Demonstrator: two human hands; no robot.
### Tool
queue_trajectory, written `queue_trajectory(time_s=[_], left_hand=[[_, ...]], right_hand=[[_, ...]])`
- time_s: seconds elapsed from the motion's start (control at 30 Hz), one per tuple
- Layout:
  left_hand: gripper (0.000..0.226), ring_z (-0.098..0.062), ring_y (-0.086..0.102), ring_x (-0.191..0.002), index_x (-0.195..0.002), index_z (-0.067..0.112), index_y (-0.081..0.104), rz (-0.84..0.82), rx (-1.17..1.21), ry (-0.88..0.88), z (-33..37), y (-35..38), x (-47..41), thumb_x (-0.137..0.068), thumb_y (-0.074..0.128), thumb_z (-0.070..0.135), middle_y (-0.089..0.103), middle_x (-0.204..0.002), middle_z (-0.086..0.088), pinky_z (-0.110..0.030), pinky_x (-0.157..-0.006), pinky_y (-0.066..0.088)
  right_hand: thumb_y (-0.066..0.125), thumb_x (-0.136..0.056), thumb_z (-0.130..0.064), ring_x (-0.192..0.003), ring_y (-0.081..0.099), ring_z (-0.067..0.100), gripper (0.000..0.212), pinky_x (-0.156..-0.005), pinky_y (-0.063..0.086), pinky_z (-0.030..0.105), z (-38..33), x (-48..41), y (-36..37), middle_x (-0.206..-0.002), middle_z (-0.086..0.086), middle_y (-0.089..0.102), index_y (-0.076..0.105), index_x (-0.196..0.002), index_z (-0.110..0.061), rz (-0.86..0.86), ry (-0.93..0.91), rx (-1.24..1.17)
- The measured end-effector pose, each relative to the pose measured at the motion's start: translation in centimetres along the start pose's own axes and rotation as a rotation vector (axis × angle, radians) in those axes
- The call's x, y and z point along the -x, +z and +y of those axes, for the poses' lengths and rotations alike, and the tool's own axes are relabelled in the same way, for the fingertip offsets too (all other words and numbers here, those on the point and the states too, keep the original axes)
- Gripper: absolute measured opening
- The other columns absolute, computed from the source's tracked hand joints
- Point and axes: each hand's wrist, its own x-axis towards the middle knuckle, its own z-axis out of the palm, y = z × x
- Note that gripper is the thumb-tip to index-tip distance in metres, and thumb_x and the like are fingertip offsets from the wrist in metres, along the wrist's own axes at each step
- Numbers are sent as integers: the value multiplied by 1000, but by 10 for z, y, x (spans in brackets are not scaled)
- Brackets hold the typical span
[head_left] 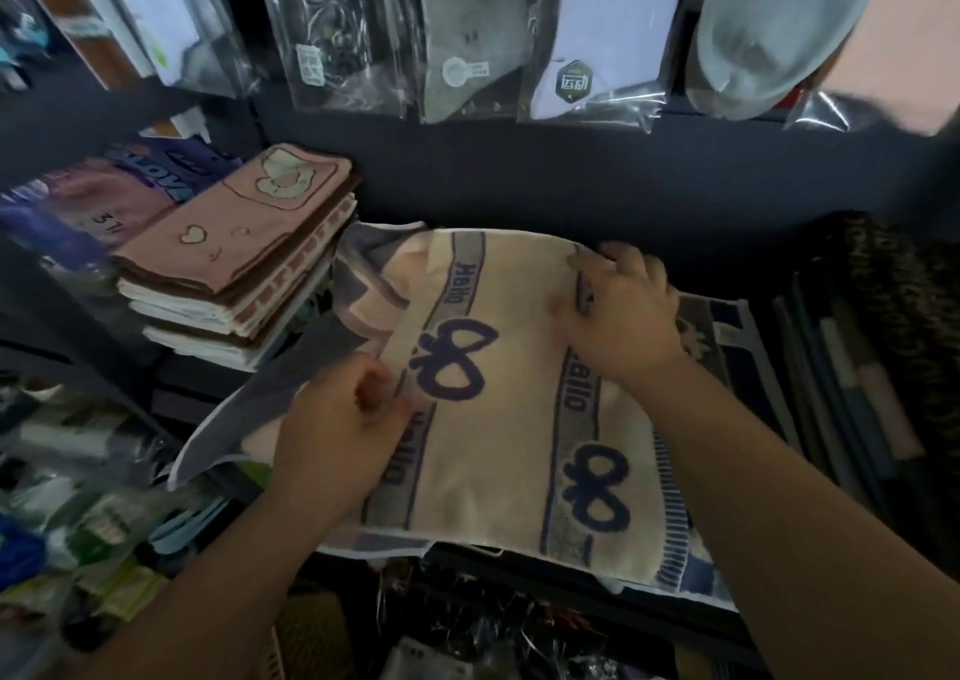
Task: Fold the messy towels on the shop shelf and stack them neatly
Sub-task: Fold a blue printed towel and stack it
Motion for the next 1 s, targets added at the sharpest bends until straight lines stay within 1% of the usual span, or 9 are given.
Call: queue_trajectory(time_s=[0.1, 0.2, 0.3, 0.4, 0.5, 0.63, 0.73, 0.9, 1.0], left_hand=[[30, -6, 60, -77, -99, 27, 57, -98, -67, -130, -19, -7, 5, -85, 72, 49, 60, -91, 11, -28, -61, 48], [22, -2, 60, -65, -79, 28, 61, -143, -32, -104, -23, -8, 9, -86, 73, 45, 64, -71, 11, -16, -52, 42], [15, 4, 61, -69, -78, 33, 65, -238, 16, -113, -22, -10, 11, -92, 68, 37, 67, -70, 17, -18, -57, 46], [17, -3, 63, -70, -80, 30, 64, -288, 105, -181, -23, -16, 11, -96, 63, 34, 68, -74, 16, -24, -61, 49], [9, -2, 68, -82, -98, 30, 66, -368, 290, -248, -20, -21, 12, -100, 58, 28, 72, -92, 18, -24, -72, 53], [25, -5, 69, -99, -122, 35, 62, -453, 414, -298, -21, -22, 19, -100, 59, 23, 72, -109, 17, -40, -91, 57], [25, -11, 71, -100, -119, 32, 66, -422, 460, -325, -20, -22, 19, -99, 61, 18, 74, -109, 12, -49, -95, 56], [13, -22, 74, -86, -106, 19, 68, -361, 556, -328, -10, -26, 15, -96, 64, 13, 77, -98, 0, -52, -73, 61], [11, -20, 74, -75, -101, 15, 67, -303, 640, -268, -1, -38, 8, -94, 64, 6, 77, -90, -2, -36, -56, 59]], right_hand=[[49, -97, -55, -135, 38, 32, 49, -114, 31, 48, -45, -13, 10, -147, 3, 44, 53, -141, -33, -109, -224, 19], [39, -101, -54, -130, 40, 36, 48, -111, 35, 48, -87, -25, 26, -144, 8, 41, 48, -144, -36, -293, -358, 51], [23, -102, -62, -137, 34, 41, 55, -113, 32, 46, -113, -33, 45, -159, 21, 21, 36, -151, -43, -561, -315, 129], [8, -84, -82, -144, 19, 49, 83, -112, 27, 58, -127, -41, 73, -164, 25, 2, 29, -154, -42, -631, -215, 270], [13, -75, -88, -144, 14, 46, 109, -110, 26, 61, -134, -45, 88, -166, 15, -1, 24, -158, -19, -581, -82, 253], [17, -89, -82, -138, 29, 39, 97, -106, 34, 56, -127, -45, 75, -161, 12, 20, 34, -154, -12, -457, -96, 186], [19, -92, -78, -133, 39, 35, 84, -103, 32, 54, -113, -38, 69, -157, 5, 31, 52, -140, -17, -376, -84, 45], [37, -101, -58, -146, 32, 24, 66, -120, 27, 37, -99, -21, 58, -165, 1, 19, 44, -149, -13, -89, -52, -445], [40, -103, -55, -153, 15, 13, 70, -116, 11, 20, -112, -21, 38, -168, 0, 13, 29, -157, -12, 9, -57, -599]])
